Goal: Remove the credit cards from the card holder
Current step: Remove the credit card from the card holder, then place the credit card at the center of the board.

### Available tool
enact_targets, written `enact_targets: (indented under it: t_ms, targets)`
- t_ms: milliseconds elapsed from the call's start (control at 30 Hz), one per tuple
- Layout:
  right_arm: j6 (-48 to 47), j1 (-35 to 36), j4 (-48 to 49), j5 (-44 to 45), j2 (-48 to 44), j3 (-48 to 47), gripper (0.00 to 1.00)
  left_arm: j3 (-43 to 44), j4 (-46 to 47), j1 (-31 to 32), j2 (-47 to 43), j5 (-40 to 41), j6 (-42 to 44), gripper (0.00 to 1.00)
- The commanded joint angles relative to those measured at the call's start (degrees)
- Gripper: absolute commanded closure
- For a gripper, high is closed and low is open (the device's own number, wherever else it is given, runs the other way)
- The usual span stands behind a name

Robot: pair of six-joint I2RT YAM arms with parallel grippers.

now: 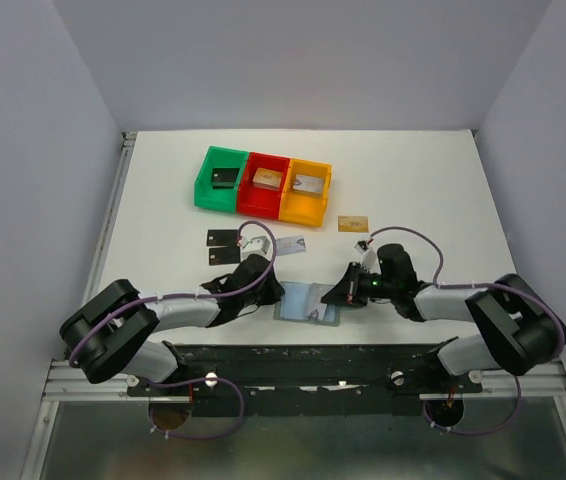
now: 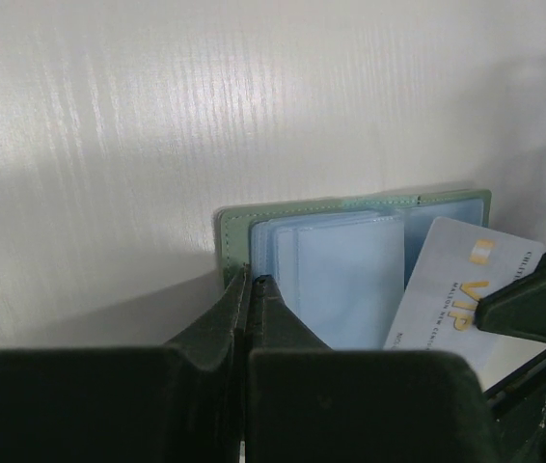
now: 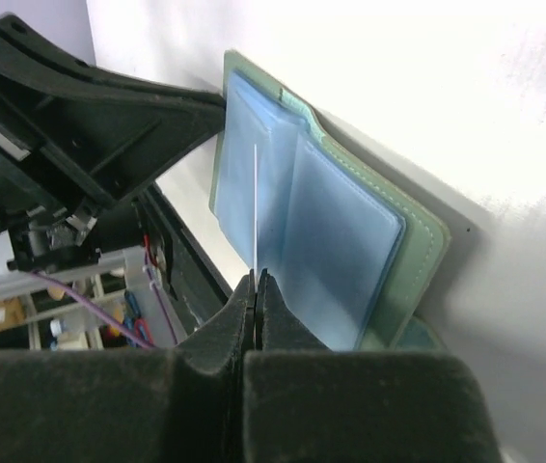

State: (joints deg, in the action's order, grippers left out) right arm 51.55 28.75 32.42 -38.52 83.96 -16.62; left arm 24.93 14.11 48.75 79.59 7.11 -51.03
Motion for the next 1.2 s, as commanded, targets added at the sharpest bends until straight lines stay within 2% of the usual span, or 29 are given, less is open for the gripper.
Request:
enact_targets:
  t_ms: [0, 167, 200, 267, 300, 333, 400, 433, 567, 667, 767, 933, 1067, 1167]
  targets:
    - [-7.7, -0.4, -21.2, 9.7, -9.1, -3.3, 1.00, -3.0, -9.4, 0.0, 0.1, 1.0, 2.0, 1.00]
    - [-16.1, -0.4, -40.2, 17.1, -19.8, -10.2, 1.00, -2.5, -11.3, 0.1, -7.6, 2.1, 4.7, 0.99]
    - [-18.8, -0.4, -42.6, 17.1, -21.1, -11.8, 1.00, -2.1, -12.1, 0.0, -10.0, 2.3, 5.4, 0.93]
    - [-23.9, -0.2, -47.5, 15.9, -22.1, -15.6, 1.00, 0.2, -13.9, 0.0, -15.0, 2.6, 7.1, 0.68]
    - [-26.6, -0.1, -50.2, 14.2, -22.0, -17.8, 1.00, 1.8, -15.8, 0.0, -17.3, 2.7, 8.3, 0.46]
    - [-29.0, 0.0, -52.1, 12.3, -21.6, -19.7, 1.00, 3.8, -17.0, -0.1, -19.2, 2.6, 9.2, 0.29]
    - [-33.9, 1.0, -58.1, 8.7, -20.2, -24.4, 1.00, 6.8, -18.8, -0.5, -22.5, 1.0, 12.3, 0.10]
    - [-36.9, 1.9, -61.3, 7.4, -19.7, -27.0, 1.00, 7.6, -18.6, -1.1, -24.2, -1.8, 14.1, 0.07]
    - [-45.6, 5.3, -73.4, -2.2, -17.0, -36.4, 1.00, 7.9, -11.2, -5.9, -29.7, -23.9, 19.9, 0.06]
    - [-48.6, 8.9, -77.6, -6.4, -16.9, -40.1, 1.00, 7.1, -3.6, -7.5, -34.1, -41.6, 21.9, 0.09]
    - [-50.9, 11.3, -79.3, -10.7, -18.0, -41.6, 1.00, 8.5, -1.9, -7.6, -36.7, -51.9, 23.6, 0.11]
    - [-52.7, 13.6, -80.9, -13.6, -19.8, -43.8, 1.00, 10.8, -5.5, -7.6, -34.8, -60.2, 27.6, 0.17]
    - [-53.2, 15.8, -82.4, -12.5, -18.3, -46.5, 1.00, 10.8, -1.8, -7.6, -29.7, -65.3, 24.8, 0.32]
    - [-53.4, 17.5, -83.0, -11.3, -16.8, -47.6, 1.00, 10.7, -0.1, -7.5, -26.8, -65.4, 23.0, 0.34]
